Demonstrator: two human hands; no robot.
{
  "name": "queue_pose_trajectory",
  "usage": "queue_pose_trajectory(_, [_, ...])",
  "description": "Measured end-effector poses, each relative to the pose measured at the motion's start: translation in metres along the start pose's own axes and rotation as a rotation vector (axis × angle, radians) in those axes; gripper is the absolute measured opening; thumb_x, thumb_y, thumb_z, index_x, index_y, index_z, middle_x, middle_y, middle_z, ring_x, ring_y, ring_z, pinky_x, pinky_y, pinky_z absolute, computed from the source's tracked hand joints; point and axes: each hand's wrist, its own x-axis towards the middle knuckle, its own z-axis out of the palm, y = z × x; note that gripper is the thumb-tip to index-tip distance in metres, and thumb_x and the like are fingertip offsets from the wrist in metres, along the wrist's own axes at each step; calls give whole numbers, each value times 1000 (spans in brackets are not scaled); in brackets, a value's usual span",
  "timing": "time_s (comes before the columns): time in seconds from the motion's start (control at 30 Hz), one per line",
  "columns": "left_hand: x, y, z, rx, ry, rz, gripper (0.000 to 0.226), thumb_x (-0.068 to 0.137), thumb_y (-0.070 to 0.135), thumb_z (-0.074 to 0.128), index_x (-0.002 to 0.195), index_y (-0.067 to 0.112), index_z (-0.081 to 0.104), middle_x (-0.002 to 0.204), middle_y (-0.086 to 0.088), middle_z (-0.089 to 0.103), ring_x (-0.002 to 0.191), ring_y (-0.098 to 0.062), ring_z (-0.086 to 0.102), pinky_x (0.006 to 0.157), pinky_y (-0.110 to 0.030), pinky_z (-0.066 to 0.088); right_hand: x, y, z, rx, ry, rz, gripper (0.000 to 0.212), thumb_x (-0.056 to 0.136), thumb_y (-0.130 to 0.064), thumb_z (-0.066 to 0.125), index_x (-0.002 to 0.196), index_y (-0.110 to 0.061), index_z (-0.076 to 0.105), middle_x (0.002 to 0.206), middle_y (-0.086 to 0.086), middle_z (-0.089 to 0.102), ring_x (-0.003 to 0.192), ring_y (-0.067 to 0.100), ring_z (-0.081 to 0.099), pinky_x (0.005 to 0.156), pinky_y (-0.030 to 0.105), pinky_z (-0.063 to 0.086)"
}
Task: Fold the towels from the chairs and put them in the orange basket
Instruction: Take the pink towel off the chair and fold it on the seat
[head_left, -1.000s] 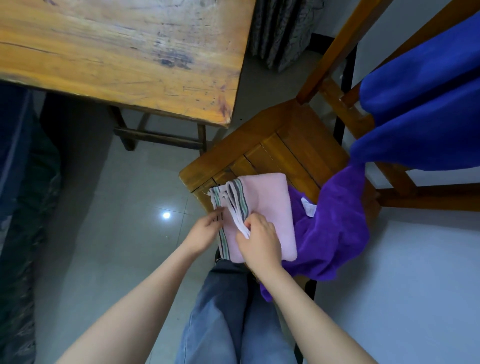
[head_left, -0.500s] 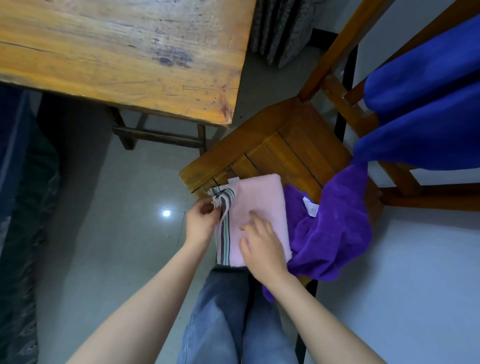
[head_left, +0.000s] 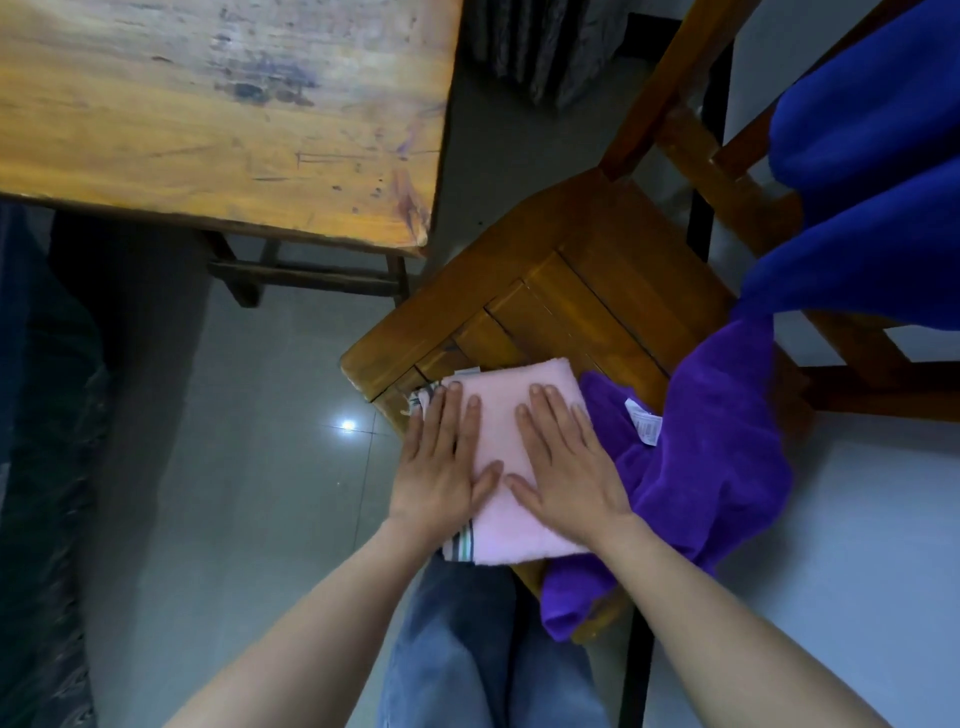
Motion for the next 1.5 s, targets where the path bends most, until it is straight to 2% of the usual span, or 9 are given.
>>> queue_pose_trajectory(0.1, [2, 0, 10, -43, 55, 1, 72, 95, 55, 11, 147, 8, -6, 156, -15, -9, 144, -27, -4, 115, -42, 4, 3, 3, 6, 39, 71, -21, 73, 86, -51, 30, 141, -5, 23, 148, 16, 19, 138, 28, 18, 113, 37, 3])
queue_pose_trajectory(0.2, [5, -4, 19, -39, 73, 9, 73, 94, 55, 10, 147, 9, -8, 155, -11, -17, 144, -24, -10, 115, -41, 2, 7, 7, 10, 40, 81, -14, 73, 86, -53, 31, 142, -5, 24, 149, 15, 23, 138, 27, 19, 117, 41, 12])
queue_pose_trajectory(0.4, [4, 4, -18, -13, 42, -40, 68, 91, 48, 26, 141, 3, 24, 140, -25, 41, 132, -36, 29, 101, -55, 36, 1, 9, -20, 29, 30, -43, 75, 85, -51, 29, 140, 0, 28, 148, 18, 32, 138, 29, 27, 108, 45, 26])
queue_pose_trajectory(0.57, [-47, 36, -28, -22, 170, 59, 70, 76, 35, 43, 139, 7, 30, 137, -24, 38, 125, -39, 32, 101, -51, 26, -51, 16, -28, -34, 261, -280, 49, 81, -30, 45, 122, -4, 45, 129, 19, 57, 124, 31, 45, 103, 42, 35])
queue_pose_trajectory(0.73, [-77, 65, 1, 5, 32, 41, 92, 49, 24, 75, 132, 13, 37, 137, -20, 33, 126, -37, 33, 98, -52, 39, -75, 13, 0, -140, 141, -373, 54, 65, -27, 69, 114, -6, 57, 122, 18, 61, 116, 33, 57, 99, 43, 41])
queue_pose_trajectory(0.83, [-64, 62, 10, 14, 99, -11, 78, 58, 20, 70, 129, 17, 40, 135, -19, 35, 122, -37, 36, 94, -51, 42, -72, 4, 13, -101, 287, -338, 33, 80, -12, 45, 111, -5, 49, 116, 18, 65, 112, 34, 60, 99, 43, 39])
queue_pose_trajectory(1.0, [-58, 49, 12, -25, 246, 51, 42, 75, 18, 49, 116, 16, 46, 122, -18, 42, 107, -37, 44, 82, -43, 48, -71, -12, 18, -121, 380, -276, 26, 81, -10, 40, 101, -6, 57, 107, 16, 68, 104, 34, 64, 90, 41, 49])
queue_pose_trajectory(1.23, [-55, 26, -31, -174, 76, 212, 41, 64, 19, 51, 105, 17, 46, 98, -9, 69, 80, -24, 68, 49, -23, 50, -76, -36, 22, -183, 473, -61, 34, 82, -16, 39, 115, -14, 47, 97, 13, 69, 102, 38, 54, 92, 47, 33])
queue_pose_trajectory(1.5, [-77, 20, -29, 74, 309, 85, 50, 68, 19, 55, 117, 17, 48, 111, -17, 65, 104, -30, 50, 82, -38, 36, -54, -49, -17, 23, 592, -120, 15, 80, -8, 51, 88, -16, 61, 78, 7, 64, 75, 29, 63, 61, 30, 50])
